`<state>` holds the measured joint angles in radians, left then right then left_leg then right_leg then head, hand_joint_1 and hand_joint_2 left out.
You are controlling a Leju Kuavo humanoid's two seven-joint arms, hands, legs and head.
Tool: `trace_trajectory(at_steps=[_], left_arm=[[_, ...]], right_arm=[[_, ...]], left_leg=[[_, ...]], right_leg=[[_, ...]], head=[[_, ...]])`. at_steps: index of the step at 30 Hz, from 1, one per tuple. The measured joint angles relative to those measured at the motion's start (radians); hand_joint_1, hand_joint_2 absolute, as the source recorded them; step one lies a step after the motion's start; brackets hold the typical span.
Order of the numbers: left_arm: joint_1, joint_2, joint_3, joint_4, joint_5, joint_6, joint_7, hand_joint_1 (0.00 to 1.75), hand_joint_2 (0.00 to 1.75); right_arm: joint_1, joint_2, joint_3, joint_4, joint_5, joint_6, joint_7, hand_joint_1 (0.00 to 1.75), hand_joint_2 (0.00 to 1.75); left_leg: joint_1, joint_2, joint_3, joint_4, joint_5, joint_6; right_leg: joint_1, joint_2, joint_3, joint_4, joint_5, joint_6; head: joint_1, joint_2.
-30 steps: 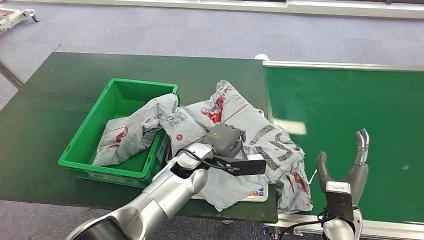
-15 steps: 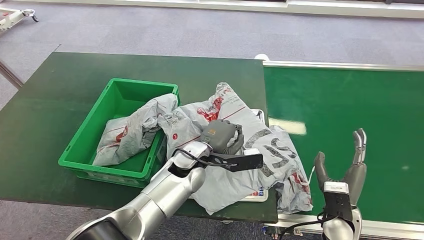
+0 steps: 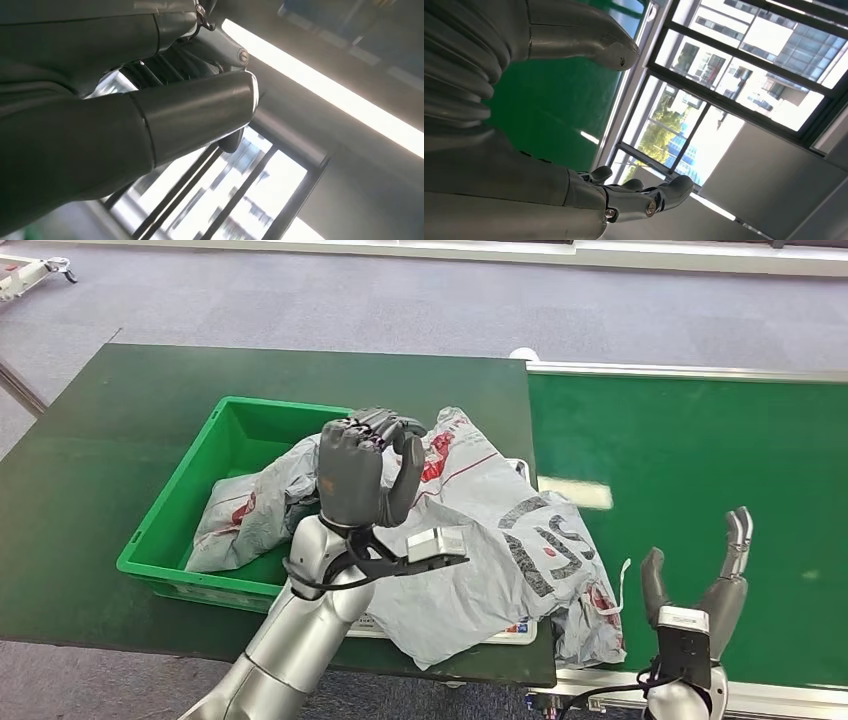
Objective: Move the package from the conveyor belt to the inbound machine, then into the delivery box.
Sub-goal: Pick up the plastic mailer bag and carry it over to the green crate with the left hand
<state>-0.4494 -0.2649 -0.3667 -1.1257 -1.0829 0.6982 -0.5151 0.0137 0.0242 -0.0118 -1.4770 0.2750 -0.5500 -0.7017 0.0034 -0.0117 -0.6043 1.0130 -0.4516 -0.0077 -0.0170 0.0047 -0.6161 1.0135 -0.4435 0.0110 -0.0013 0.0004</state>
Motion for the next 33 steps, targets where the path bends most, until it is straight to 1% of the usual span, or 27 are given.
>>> trace_trajectory(at_steps=[2, 4, 5, 7, 8, 9, 11, 13, 17, 19, 22, 27, 33], left_arm=[[0.031, -0.017, 0.064, -0.100, -0.057, 0.002, -0.086, 1.75, 0.00], [0.051, -0.034, 0.134, -0.182, -0.086, 0.003, -0.147, 1.75, 0.00], [0.059, -0.037, 0.165, -0.213, -0.084, 0.003, -0.162, 1.67, 0.00], [0.069, -0.036, 0.212, -0.250, -0.052, -0.001, -0.172, 0.80, 0.00], [0.072, -0.031, 0.224, -0.257, -0.022, -0.018, -0.158, 0.36, 0.00], [0.074, -0.022, 0.225, -0.257, 0.019, -0.061, -0.127, 0.00, 0.00], [0.074, 0.007, 0.197, -0.244, 0.096, -0.217, -0.026, 0.00, 0.87], [0.074, 0.041, 0.145, -0.217, 0.117, -0.371, 0.057, 0.00, 1.75], [0.069, 0.083, 0.051, -0.120, 0.102, -0.546, 0.114, 0.00, 1.75], [0.062, 0.094, 0.017, -0.067, 0.100, -0.602, 0.128, 0.00, 1.75], [0.046, 0.102, -0.014, -0.008, 0.095, -0.628, 0.141, 0.00, 1.75], [0.002, 0.107, -0.058, 0.090, 0.051, -0.674, 0.197, 0.00, 1.75], [-0.026, 0.106, -0.109, 0.178, 0.029, -0.699, 0.205, 0.00, 1.75]], right_arm=[[0.013, -0.001, 0.001, -0.008, -0.009, -0.015, 0.000, 0.00, 1.75], [0.028, -0.002, 0.001, -0.019, -0.015, -0.025, 0.000, 0.00, 1.75], [0.038, -0.002, 0.002, -0.027, -0.018, -0.030, 0.000, 0.00, 1.75], [0.056, -0.004, 0.003, -0.041, -0.022, -0.036, 0.000, 0.00, 1.75], [0.063, -0.006, 0.003, -0.047, -0.023, -0.036, 0.000, 0.00, 1.75], [0.067, -0.007, 0.004, -0.053, -0.021, -0.030, 0.000, 0.00, 1.75], [0.069, -0.011, 0.004, -0.058, -0.013, -0.007, 0.000, 0.00, 1.75], [0.068, -0.014, 0.004, -0.060, -0.003, 0.024, 0.000, 0.00, 1.75], [0.060, -0.017, 0.004, -0.059, 0.009, 0.057, 0.000, 0.00, 1.75], [0.048, -0.017, 0.004, -0.058, 0.011, 0.059, 0.000, 0.00, 1.75], [0.032, -0.017, 0.004, -0.054, 0.013, 0.059, 0.000, 0.00, 1.75], [0.014, -0.017, 0.004, -0.044, 0.033, 0.079, 0.000, 0.00, 1.75], [0.002, -0.012, 0.004, -0.032, 0.055, 0.092, 0.000, 0.00, 1.75]], left_leg=[[0.000, 0.000, 0.000, 0.000, 0.000, 0.000], [0.000, 0.000, 0.000, 0.000, -0.001, 0.000], [0.000, 0.001, 0.001, 0.000, -0.001, 0.000], [0.000, 0.001, 0.001, 0.000, -0.001, 0.000], [0.000, 0.000, 0.001, 0.000, -0.001, 0.000], [0.000, 0.000, 0.001, 0.000, -0.001, 0.000], [0.000, 0.001, 0.002, 0.000, -0.001, 0.000], [0.000, 0.001, 0.002, 0.000, 0.000, 0.000], [0.000, 0.001, 0.002, 0.000, 0.000, 0.000], [0.000, 0.001, 0.002, 0.000, 0.000, 0.000], [0.000, 0.001, 0.002, 0.000, 0.000, 0.000], [0.000, 0.001, 0.001, 0.000, 0.000, 0.000], [0.000, 0.001, 0.001, 0.000, 0.000, 0.000]], right_leg=[[0.000, 0.000, 0.000, 0.000, 0.000, 0.000], [0.000, 0.000, 0.000, 0.000, 0.000, 0.000], [0.000, 0.000, 0.000, 0.000, 0.000, 0.000], [0.000, 0.000, 0.000, 0.000, 0.000, 0.000], [0.000, 0.000, 0.000, 0.000, 0.000, 0.000], [0.000, -0.001, 0.001, 0.000, 0.000, 0.000], [0.000, 0.000, 0.001, 0.000, 0.000, 0.000], [0.000, 0.000, 0.001, 0.000, 0.000, 0.000], [0.000, 0.000, 0.001, 0.000, 0.001, 0.000], [0.000, 0.000, 0.001, 0.000, 0.001, 0.000], [0.000, 0.000, 0.001, 0.000, 0.000, 0.000], [0.000, 0.000, 0.000, 0.000, 0.000, 0.000], [0.000, 0.000, 0.000, 0.000, 0.000, 0.000]], head=[[0.000, 0.000], [0.000, 0.000], [0.000, 0.000], [0.000, 0.000], [0.000, 0.000], [0.000, 0.000], [0.000, 0.000], [0.000, 0.000], [0.000, 0.000], [0.000, 0.000], [0.000, 0.000], [0.000, 0.000], [0.000, 0.000]])
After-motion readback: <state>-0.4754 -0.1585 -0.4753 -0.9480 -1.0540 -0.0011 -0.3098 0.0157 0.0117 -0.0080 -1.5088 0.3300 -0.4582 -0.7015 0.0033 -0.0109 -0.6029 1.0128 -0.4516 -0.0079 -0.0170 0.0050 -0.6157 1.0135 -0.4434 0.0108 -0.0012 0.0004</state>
